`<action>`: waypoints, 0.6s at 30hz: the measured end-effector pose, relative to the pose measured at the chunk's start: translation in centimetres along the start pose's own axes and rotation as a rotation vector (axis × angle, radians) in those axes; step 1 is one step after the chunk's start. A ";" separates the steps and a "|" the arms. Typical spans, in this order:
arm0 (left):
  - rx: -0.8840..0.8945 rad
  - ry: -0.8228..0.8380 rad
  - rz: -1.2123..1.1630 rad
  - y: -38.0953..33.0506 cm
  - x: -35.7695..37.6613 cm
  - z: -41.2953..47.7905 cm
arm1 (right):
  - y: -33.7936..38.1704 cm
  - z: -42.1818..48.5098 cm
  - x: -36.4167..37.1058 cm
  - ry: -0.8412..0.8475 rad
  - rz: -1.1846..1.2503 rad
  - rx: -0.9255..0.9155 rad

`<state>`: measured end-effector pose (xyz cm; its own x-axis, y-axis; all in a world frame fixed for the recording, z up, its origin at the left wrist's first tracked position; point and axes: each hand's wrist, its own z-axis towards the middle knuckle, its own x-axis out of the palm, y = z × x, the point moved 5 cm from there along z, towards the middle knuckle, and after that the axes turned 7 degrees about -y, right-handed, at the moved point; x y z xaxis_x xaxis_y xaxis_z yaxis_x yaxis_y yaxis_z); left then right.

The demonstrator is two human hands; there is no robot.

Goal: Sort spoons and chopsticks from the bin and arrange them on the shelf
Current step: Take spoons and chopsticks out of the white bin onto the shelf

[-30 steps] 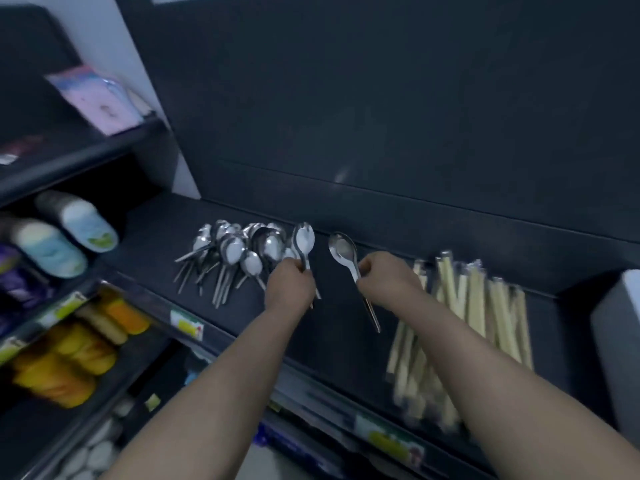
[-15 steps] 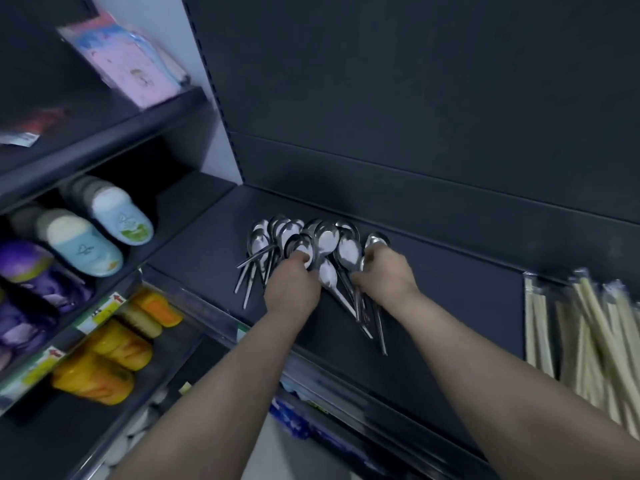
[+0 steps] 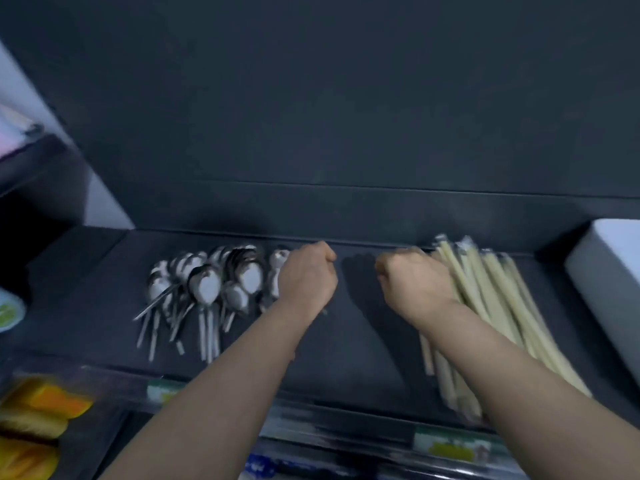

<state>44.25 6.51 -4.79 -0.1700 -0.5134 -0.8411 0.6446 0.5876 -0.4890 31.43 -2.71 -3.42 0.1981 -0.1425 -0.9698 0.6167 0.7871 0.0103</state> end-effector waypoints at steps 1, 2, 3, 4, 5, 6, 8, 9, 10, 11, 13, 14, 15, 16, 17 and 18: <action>0.052 0.023 0.001 -2.3 0.9 -0.1 | -2.1 -0.8 -0.7 -0.044 -0.044 0.029; 0.104 0.046 -0.002 -4.7 1.8 -0.3 | -4.3 -1.6 -1.4 -0.084 -0.079 0.061; 0.153 0.072 -0.007 -7.2 2.7 -0.5 | -6.5 -2.5 -2.0 -0.104 -0.091 0.103; 0.200 0.092 -0.018 -9.8 3.5 -0.9 | -8.9 -3.5 -2.7 -0.107 -0.083 0.151; 0.242 0.107 -0.030 -12.4 4.3 -1.5 | -11.3 -4.7 -3.4 -0.107 -0.067 0.200; 0.280 0.119 -0.045 -15.0 5.0 -2.1 | -13.6 -5.9 -4.1 -0.117 -0.054 0.248; 0.351 0.130 -0.096 -20.3 6.5 -3.5 | -18.2 -8.4 -5.7 -0.170 -0.073 0.333; 0.381 0.128 -0.125 -22.9 7.0 -4.3 | -20.3 -9.6 -6.2 -0.179 -0.104 0.369; 0.407 0.123 -0.152 -25.5 7.6 -5.3 | -22.4 -10.7 -6.7 -0.174 -0.135 0.398; 0.433 0.116 -0.177 -27.9 8.1 -6.3 | -24.3 -11.7 -7.0 -0.171 -0.147 0.417; 0.486 0.123 -0.215 -32.5 9.5 -8.3 | -28.3 -13.4 -7.6 -0.184 -0.126 0.439; 0.502 0.138 -0.224 -34.7 10.3 -9.1 | -30.3 -14.3 -7.9 -0.184 -0.105 0.458; 0.511 0.161 -0.224 -36.6 11.2 -9.9 | -32.3 -15.1 -8.1 -0.176 -0.084 0.478; 0.516 0.189 -0.215 -38.2 12.2 -10.6 | -34.3 -15.9 -8.1 -0.151 -0.060 0.500; 0.519 0.221 -0.194 -39.7 13.4 -11.2 | -36.4 -16.7 -7.9 -0.114 -0.036 0.524; 0.522 0.255 -0.159 -41.0 14.6 -11.7 | -38.3 -17.3 -7.6 -0.071 -0.013 0.548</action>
<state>6.65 -17.77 0.29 -0.4264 -0.3660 -0.8272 0.8663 0.0976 -0.4898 -6.88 -21.34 -0.64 0.2273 -0.2051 -0.9520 0.9221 0.3598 0.1426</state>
